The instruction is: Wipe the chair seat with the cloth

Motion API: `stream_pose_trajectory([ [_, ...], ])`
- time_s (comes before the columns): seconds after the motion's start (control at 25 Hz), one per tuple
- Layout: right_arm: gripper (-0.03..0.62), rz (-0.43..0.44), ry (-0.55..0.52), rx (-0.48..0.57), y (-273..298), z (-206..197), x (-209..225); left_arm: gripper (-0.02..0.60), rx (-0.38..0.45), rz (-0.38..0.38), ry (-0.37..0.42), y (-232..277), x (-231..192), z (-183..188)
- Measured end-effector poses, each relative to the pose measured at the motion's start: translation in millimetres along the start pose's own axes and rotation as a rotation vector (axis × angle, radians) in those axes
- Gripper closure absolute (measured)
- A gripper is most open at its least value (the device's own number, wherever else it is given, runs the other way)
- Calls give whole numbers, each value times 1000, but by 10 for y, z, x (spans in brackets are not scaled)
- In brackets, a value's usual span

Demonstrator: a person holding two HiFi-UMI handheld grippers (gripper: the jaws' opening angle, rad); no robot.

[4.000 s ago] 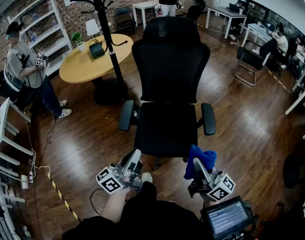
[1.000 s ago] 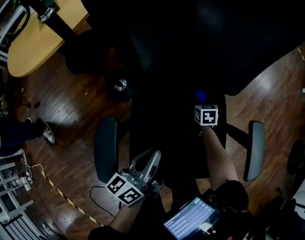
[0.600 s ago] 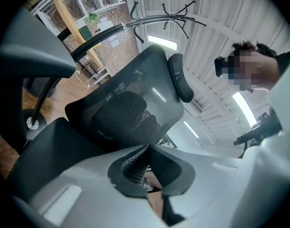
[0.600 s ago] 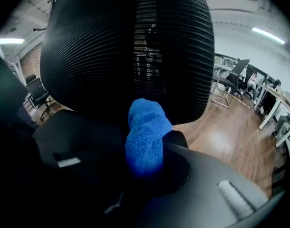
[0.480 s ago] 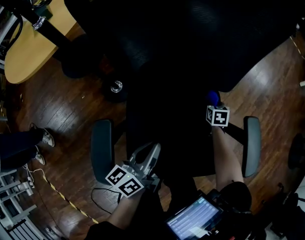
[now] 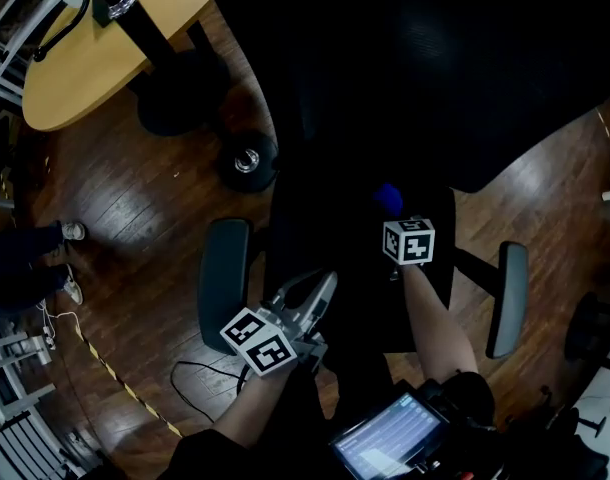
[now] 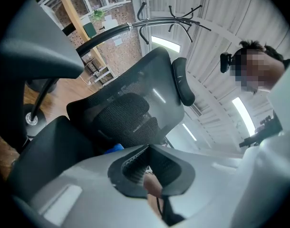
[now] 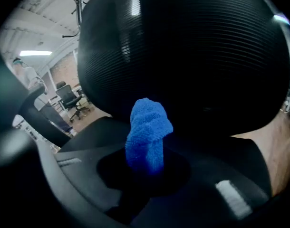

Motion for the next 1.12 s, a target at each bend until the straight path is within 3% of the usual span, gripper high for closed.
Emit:
stream_pose_trajectory([
  [0.16,546,215,-86,-33,367,48,-1022,588,0,10,5,-62,-22,10],
  [0.28,546,340,-159,-74,570,12,-1558,588,-8,19,12,-109,-34,-40],
  [0.44,546,385,-178,-132,743,-185,-1759,588,-7,37,10,-182,-61,-99],
  [0.6,546,342,-144,-83,742,-235,-1648,588,2,43,22,-244,-87,-81],
  [0.76,546,227,-145,-78,651,-275,-1314,588,-2,46,13,-211,-86,-94],
  [1.12,546,-105,-24,-113,-197,-524,325,588,-76,-25,13,147,102,-279],
])
Point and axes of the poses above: the fingertips, and each gripper's own axes: y forward along the fingers, x to its right, z out of its top, the point moved 5 cm from there along -y, backward along the fingers, and after that the axes turned 5 degrees about y, right-handed, at the moved point
